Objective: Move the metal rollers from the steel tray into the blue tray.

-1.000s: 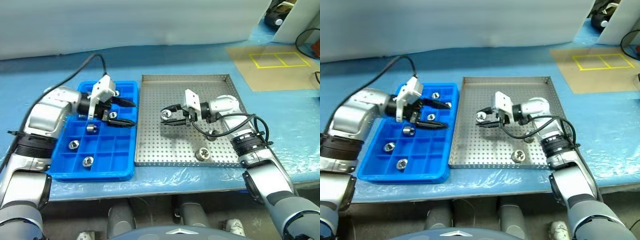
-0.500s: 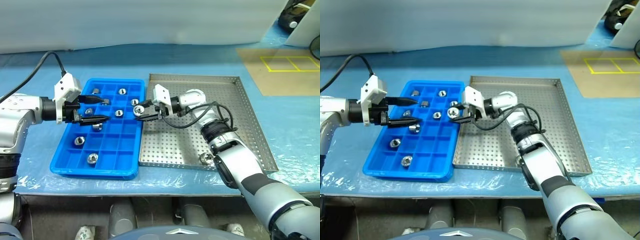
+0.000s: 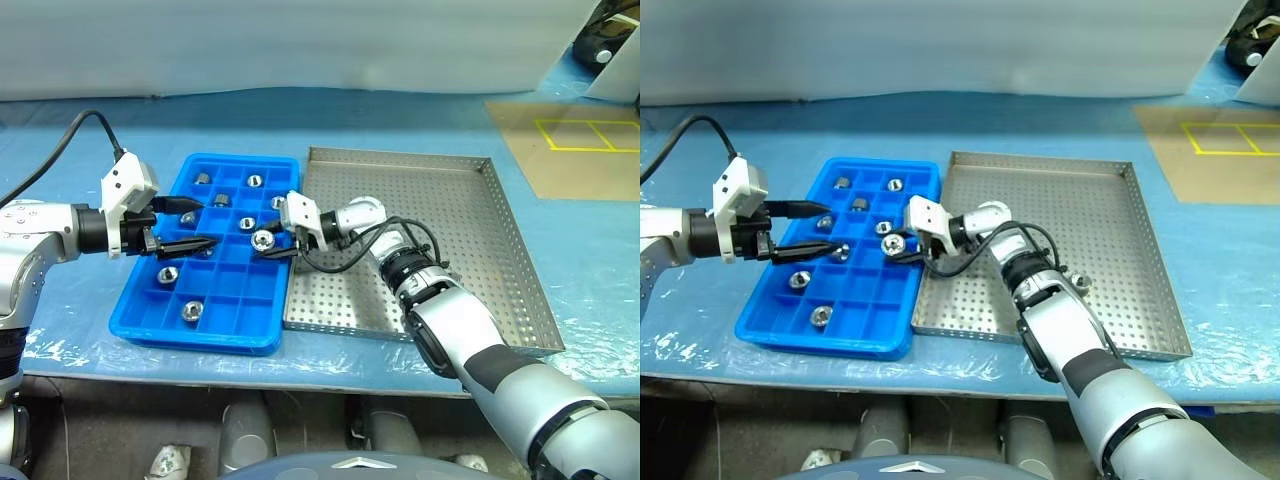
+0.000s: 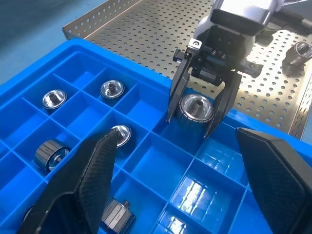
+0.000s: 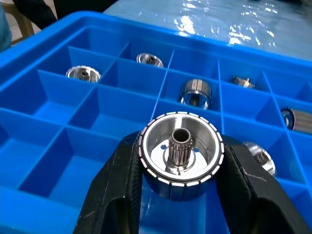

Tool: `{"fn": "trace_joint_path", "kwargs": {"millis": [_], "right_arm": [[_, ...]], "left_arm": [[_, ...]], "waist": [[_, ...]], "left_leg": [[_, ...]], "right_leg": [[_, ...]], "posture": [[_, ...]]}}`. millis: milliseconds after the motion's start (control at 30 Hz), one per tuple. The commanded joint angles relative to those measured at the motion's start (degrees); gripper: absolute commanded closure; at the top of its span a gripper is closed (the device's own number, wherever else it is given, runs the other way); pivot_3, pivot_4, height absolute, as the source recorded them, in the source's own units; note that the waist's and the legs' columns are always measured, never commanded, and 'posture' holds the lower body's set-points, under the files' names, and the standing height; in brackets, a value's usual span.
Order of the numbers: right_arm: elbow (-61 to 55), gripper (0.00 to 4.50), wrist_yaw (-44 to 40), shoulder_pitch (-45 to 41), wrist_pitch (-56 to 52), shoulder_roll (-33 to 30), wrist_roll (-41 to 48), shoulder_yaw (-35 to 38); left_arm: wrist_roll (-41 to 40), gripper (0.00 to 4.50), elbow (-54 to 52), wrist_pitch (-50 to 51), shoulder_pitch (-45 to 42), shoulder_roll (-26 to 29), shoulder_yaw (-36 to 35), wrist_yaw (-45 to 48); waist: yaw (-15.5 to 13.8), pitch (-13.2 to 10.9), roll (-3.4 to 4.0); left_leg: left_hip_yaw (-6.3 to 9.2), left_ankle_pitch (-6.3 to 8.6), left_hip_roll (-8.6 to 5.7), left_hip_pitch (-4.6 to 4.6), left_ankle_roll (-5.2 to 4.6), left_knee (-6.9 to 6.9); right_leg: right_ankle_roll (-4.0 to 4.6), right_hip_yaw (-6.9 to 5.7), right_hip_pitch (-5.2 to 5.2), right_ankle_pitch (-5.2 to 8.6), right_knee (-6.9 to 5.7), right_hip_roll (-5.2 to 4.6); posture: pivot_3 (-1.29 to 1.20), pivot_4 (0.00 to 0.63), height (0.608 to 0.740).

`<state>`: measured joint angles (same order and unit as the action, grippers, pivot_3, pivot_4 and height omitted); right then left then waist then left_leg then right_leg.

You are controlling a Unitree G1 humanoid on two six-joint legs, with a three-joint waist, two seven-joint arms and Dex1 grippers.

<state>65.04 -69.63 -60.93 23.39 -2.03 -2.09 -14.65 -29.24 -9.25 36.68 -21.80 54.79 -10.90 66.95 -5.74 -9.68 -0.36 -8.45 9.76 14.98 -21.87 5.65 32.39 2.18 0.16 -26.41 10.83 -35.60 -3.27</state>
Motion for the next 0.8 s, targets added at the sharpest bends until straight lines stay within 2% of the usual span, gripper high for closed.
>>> {"fn": "trace_joint_path", "kwargs": {"millis": [33, 133, 367, 567, 800], "right_arm": [[0.0, 1.46, 0.8, -0.9, 1.8, -0.5, -0.4, 1.0], [-0.6, 0.48, 2.4, -0.8, 1.7, -1.0, -0.8, 1.3], [-8.1, 0.48, -1.0, 1.0, 0.4, -6.0, 3.0, 4.2], [-24.9, 0.48, -4.6, 9.3, -7.9, -18.9, 6.5, 7.4], [-44.1, 0.48, -0.3, 26.6, -20.5, -34.2, 9.5, 14.6]], "left_arm": [[-0.9, 0.42, -1.1, -0.4, -1.3, 0.6, -0.5, -0.2], [-0.8, 0.42, -0.5, -0.6, -1.9, 0.4, 0.3, 0.2], [-1.0, 0.42, 0.1, -1.1, -5.3, -1.2, 4.6, 2.5], [0.6, 0.42, 3.5, -3.2, -12.5, -8.1, 12.8, 4.8], [3.6, 0.42, 11.1, -8.0, -20.7, -18.7, 21.5, 8.5]], "waist": [[0.0, 0.0, 0.0], [0.1, 0.0, 0.0], [0.1, 0.0, 0.0], [-0.2, 0.0, 0.0], [1.1, 0.0, 0.0]], "left_leg": [[0.0, 0.0, 0.0, 0.01, 0.0, 0.0], [0.0, 0.0, 0.0, 0.01, 0.0, 0.02], [0.0, -0.01, -0.01, -0.04, 0.01, 0.14], [-0.01, -0.05, -0.01, -0.04, 0.06, 0.34], [-0.06, -0.04, -0.05, 0.09, 0.04, 0.37]], "right_leg": [[0.0, 0.0, 0.0, 0.0, 0.0, 0.01], [0.0, 0.0, 0.01, 0.0, 0.0, 0.0], [0.0, 0.0, 0.04, 0.0, -0.02, -0.02], [0.0, 0.01, 0.19, 0.0, -0.03, -0.04], [-0.05, 0.21, 0.25, -0.01, 0.02, 0.04]], "posture": [[0.18, 0.15, 0.74], [0.16, 0.15, 0.74], [0.1, 0.15, 0.74], [0.01, 0.15, 0.74], [-0.16, 0.15, 0.74]]}}
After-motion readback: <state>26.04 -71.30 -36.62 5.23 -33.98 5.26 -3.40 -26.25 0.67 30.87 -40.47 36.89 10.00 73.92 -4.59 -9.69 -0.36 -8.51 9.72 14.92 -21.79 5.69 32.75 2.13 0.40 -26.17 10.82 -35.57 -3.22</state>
